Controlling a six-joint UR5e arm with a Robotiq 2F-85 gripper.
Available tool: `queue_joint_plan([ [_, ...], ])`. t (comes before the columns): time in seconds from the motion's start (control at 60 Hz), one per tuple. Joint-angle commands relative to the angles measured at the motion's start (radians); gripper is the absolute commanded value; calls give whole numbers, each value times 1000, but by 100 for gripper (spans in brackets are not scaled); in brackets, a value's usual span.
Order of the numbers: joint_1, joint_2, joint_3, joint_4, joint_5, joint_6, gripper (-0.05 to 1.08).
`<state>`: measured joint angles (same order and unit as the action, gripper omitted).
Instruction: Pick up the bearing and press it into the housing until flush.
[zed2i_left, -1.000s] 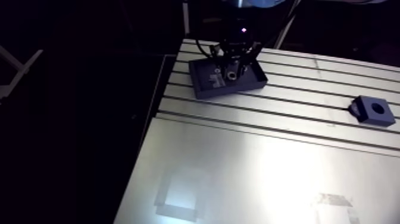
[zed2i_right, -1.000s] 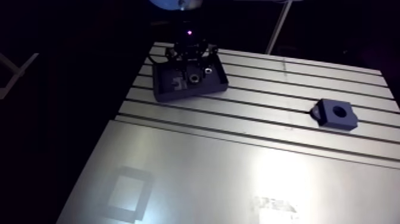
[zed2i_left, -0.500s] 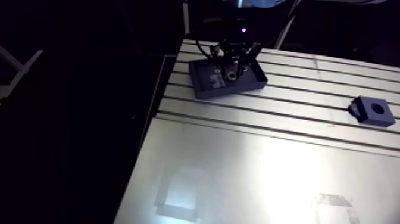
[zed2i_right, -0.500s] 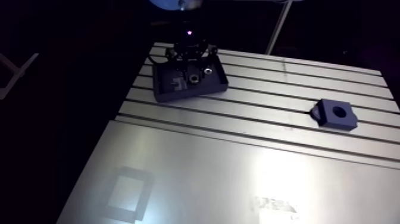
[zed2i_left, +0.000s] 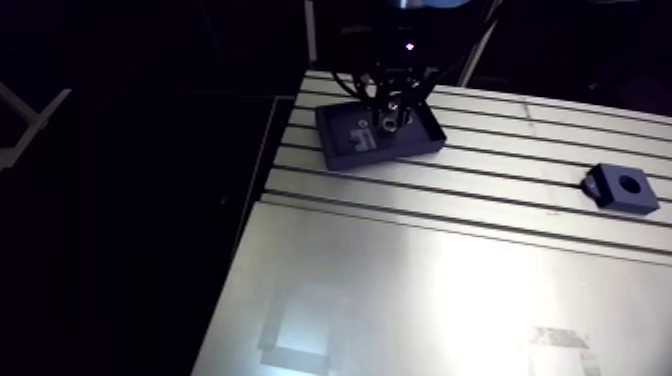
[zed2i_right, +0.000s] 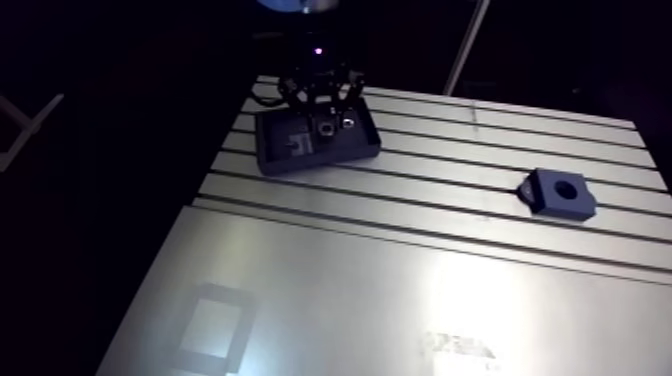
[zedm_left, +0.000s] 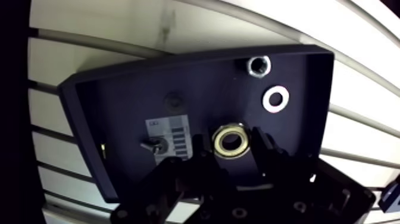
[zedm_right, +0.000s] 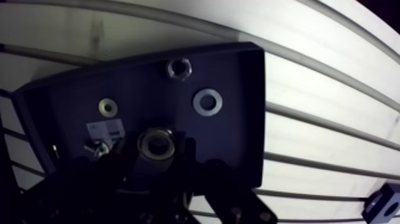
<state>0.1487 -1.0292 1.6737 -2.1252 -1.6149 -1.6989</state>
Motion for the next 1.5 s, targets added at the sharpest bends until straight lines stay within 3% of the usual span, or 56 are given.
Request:
queue_joint_plan([
  [0.017,-16,-47,-30,17,3,-1,59],
  [0.35,-34,-127,-93,118,2,-12,60],
  [0.65,-168,-181,-84,172,-7,-20,60],
  [0.717,-208,-201,-76,182,-25,-26,61],
  [0.85,-258,-221,-63,188,-39,-71,61],
  [1.217,-414,-275,18,180,-43,-146,61],
  [1.5,-485,-286,55,172,-40,-183,61],
])
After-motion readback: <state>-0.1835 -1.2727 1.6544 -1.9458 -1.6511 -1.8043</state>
